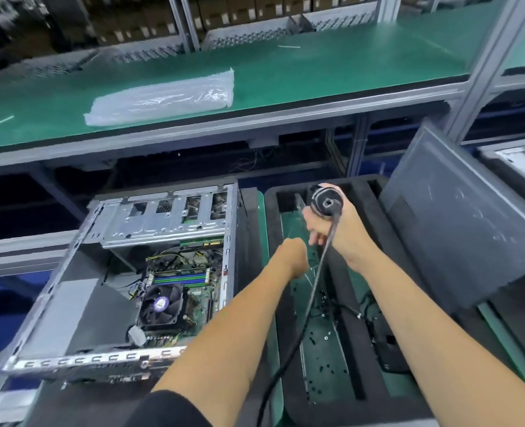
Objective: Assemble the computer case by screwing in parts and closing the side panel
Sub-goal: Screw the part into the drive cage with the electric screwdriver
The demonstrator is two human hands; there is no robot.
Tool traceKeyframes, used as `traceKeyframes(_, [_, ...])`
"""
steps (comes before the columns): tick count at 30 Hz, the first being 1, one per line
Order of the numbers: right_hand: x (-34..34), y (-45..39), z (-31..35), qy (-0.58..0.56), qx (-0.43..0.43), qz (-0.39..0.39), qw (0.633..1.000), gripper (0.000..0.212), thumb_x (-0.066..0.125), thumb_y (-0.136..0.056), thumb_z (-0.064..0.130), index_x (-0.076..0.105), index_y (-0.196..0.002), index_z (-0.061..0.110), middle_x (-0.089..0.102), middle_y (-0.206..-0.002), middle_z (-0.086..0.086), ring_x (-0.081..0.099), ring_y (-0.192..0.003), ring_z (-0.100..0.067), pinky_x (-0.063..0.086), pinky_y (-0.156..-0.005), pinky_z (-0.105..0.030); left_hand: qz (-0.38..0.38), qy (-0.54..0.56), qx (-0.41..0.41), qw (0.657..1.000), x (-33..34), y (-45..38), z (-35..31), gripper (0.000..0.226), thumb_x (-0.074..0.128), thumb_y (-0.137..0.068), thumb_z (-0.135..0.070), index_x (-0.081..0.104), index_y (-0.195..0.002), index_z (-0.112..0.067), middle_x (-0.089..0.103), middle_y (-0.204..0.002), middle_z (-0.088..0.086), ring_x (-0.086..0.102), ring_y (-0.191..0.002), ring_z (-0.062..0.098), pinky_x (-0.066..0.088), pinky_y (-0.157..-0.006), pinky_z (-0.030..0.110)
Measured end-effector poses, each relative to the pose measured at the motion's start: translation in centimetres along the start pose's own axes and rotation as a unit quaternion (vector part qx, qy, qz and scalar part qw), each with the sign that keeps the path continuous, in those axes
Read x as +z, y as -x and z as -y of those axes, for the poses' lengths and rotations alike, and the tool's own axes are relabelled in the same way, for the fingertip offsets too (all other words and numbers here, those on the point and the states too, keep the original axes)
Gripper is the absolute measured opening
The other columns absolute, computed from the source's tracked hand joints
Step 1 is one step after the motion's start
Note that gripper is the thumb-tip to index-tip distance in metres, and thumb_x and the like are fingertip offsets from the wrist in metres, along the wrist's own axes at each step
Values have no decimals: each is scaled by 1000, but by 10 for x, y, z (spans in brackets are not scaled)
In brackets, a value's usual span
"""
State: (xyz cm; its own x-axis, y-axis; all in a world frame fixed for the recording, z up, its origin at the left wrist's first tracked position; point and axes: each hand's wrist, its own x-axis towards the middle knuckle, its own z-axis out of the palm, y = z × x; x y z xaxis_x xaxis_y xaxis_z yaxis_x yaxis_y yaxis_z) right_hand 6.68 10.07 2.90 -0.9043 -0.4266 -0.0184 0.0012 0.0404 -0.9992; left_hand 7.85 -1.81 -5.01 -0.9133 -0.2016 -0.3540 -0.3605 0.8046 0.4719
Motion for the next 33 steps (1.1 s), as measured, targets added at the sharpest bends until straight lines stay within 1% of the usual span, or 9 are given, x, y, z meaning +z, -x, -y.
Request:
traceKeyframes(1, [-1,1,-6,3,30,-19,999,7,65,-95,14,62,-101,11,61,-75,-5,56,-53,-19,45,-49,-25,39,-71,16,997,15,1,2,17,54,-89,-9,54,-101,3,61,-110,22,61,-90,32,46,-70,35])
traceKeyframes(3, [-7,4,-21,13,58,-52,997,22,62,-98,25,65,-82,10,58,-61,-1,52,-47,-17,41,-47,-25,88,-151,21,984,45,4,4,13,49,-88,-8,55,-95,2,61,-110,20,61,-94,35,46,-71,37])
traceKeyframes(7, [-26,12,-41,27,40,-102,994,41,66,-89,46,61,-58,20,53,-48,0,49,-37,-17,40,-42,-18,125,-196,21,972,90,7,10,29,47,-85,-4,54,-114,1,59,-116,18,60,-102,36,49,-77,39])
traceKeyframes(12, [-48,11,-53,-38,12,-92,995,22,65,-77,60,73,-85,41,50,-50,2,40,-35,-15,39,-41,-23,139,-246,62,957,117,9,14,29,42,-85,1,51,-113,-3,54,-114,16,59,-98,35,48,-74,39])
traceKeyframes(18, [-59,-4,-69,-72,34,-84,993,69,68,-78,61,59,-85,-7,51,-50,-5,39,-33,-16,37,-40,-20,209,-215,56,952,123,6,15,30,59,-84,-8,53,-113,0,53,-115,17,58,-100,36,48,-78,37])
traceKeyframes(23, [-58,-9,-72,-85,18,-73,994,80,68,-78,61,55,-93,-17,48,-54,-19,37,-33,-18,38,-42,-19,244,-204,51,947,142,5,20,62,79,-75,-24,50,-125,-2,53,-118,18,56,-105,37,49,-86,40])
traceKeyframes(25, [-57,-11,-71,-81,16,-78,994,83,68,-78,61,54,-93,-20,48,-56,-21,37,-33,-19,38,-43,-18,247,-210,39,945,143,5,19,56,73,-81,-21,47,-126,-1,51,-119,18,56,-106,37,47,-86,39])
traceKeyframes(30, [-53,-13,-65,-63,18,-83,994,48,70,-85,48,61,-65,6,53,-51,-3,45,-38,-10,38,-44,-17,276,-232,56,931,120,5,5,16,54,-89,-10,55,-101,0,53,-90,13,54,-75,26,45,-63,29])
traceKeyframes(33, [-45,-16,-53,-85,0,-127,988,9,71,-89,37,69,-85,29,70,-74,19,65,-71,6,45,-64,-5,340,-155,35,927,87,-3,-6,5,64,-83,0,62,-79,2,67,-85,16,57,-62,20,46,-46,20])
